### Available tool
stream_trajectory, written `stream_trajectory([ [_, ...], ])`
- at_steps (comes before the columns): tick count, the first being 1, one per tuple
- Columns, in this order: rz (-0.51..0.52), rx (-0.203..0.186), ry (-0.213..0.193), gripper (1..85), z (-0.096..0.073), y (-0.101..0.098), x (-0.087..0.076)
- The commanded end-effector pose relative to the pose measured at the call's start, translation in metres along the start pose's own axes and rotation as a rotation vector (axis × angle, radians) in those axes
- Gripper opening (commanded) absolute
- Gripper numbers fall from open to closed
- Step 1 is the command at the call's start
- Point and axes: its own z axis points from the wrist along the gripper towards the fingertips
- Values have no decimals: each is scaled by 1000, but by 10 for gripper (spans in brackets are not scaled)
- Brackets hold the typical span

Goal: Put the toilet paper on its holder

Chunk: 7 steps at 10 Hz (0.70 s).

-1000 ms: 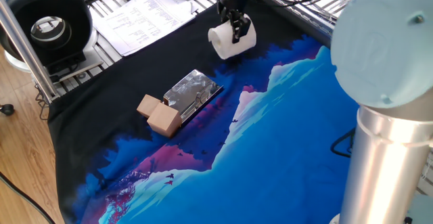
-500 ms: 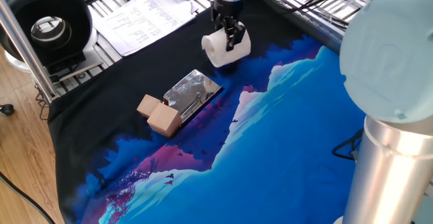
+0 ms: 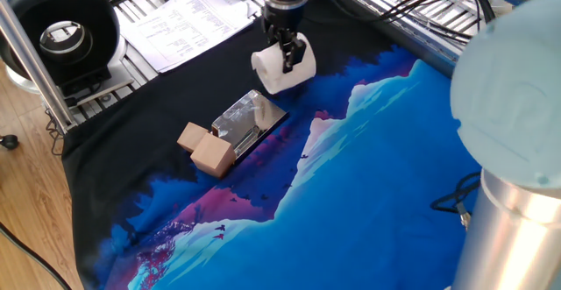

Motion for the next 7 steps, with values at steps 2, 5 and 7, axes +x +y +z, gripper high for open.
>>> stream_trajectory([
  [2, -108, 26, 56, 500, -8, 7, -10],
  [5, -131, 32, 78, 500, -10, 11, -9],
  [7, -109, 32, 59, 500, -7, 20, -16],
])
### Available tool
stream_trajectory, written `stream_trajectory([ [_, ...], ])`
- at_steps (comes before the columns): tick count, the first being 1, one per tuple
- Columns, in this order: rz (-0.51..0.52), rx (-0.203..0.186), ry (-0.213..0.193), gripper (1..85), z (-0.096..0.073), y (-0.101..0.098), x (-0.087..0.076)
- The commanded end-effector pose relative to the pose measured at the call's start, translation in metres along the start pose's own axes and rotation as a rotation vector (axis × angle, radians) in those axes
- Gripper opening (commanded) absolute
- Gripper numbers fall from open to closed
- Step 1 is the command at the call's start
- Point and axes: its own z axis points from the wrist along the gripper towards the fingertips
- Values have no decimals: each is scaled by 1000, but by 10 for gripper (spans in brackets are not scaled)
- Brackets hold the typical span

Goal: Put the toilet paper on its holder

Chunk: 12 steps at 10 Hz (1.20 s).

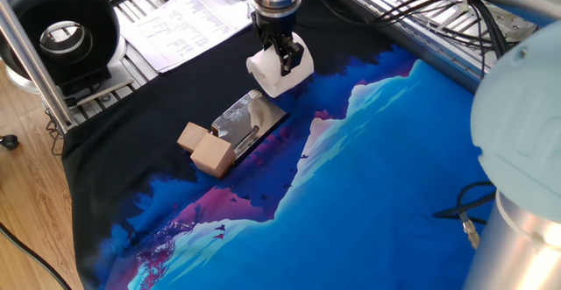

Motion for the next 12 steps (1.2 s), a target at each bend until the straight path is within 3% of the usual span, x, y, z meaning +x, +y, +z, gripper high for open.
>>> stream_trajectory([
  [1, 18, 12, -32, 500, 2, 11, -15],
  [3, 31, 24, -73, 503, 4, 15, -29],
  [6, 8, 20, -57, 513, 2, 21, -30],
  [12, 12, 17, -68, 513, 3, 22, -33],
])
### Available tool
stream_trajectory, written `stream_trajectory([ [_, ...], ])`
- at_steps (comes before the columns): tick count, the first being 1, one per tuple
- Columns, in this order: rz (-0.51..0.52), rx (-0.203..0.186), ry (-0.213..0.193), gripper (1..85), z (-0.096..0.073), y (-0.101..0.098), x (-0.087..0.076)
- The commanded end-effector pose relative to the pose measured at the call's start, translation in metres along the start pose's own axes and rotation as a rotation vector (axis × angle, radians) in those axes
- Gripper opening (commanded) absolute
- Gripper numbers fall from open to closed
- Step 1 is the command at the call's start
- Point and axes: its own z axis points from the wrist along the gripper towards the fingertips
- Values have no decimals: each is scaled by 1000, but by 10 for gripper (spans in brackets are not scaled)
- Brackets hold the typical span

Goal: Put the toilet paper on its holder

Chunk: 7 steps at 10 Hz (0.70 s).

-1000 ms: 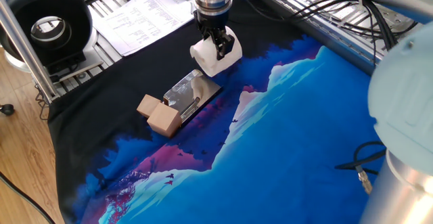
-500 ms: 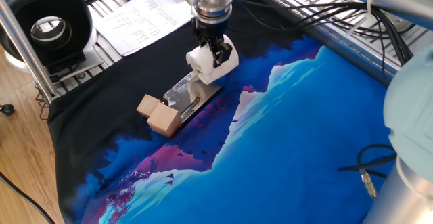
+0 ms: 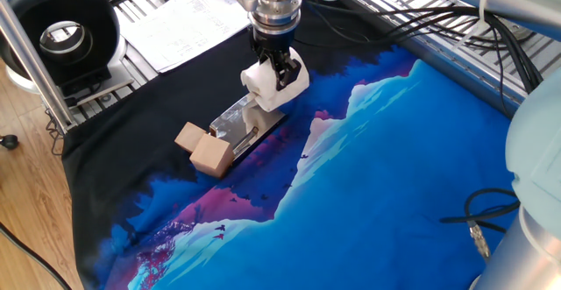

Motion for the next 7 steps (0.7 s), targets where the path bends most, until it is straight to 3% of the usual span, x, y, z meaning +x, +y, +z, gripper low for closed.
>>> stream_trajectory([
  [1, 6, 4, -16, 513, -1, 0, -4],
  [7, 38, 11, -11, 497, 2, 4, -2],
])
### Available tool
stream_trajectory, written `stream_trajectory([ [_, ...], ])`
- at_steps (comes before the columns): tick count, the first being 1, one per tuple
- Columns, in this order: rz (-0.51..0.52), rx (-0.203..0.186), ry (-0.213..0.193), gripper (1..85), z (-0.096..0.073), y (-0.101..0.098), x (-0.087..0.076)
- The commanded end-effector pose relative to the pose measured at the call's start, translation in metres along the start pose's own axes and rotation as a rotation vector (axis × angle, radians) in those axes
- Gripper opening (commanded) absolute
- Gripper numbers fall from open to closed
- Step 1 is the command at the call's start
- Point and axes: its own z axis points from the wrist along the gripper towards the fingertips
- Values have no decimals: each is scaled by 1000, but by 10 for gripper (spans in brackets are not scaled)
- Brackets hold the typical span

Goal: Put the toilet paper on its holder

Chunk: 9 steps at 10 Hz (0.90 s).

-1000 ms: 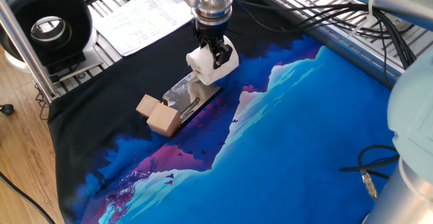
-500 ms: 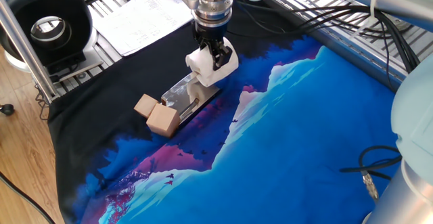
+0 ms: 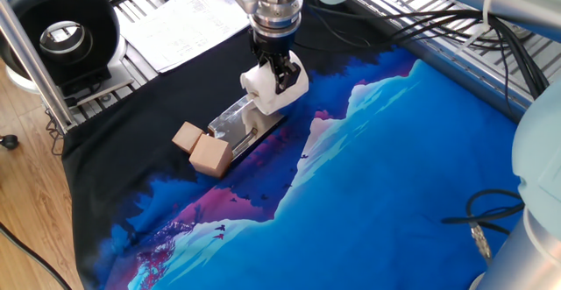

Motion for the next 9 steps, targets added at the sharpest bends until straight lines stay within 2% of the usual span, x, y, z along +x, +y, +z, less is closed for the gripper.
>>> stream_trajectory([
  [1, 12, 10, 4, 493, 1, 0, 2],
  [6, 30, 6, -7, 493, 2, 5, -1],
  [9, 44, 6, -27, 487, 3, 5, -8],
])
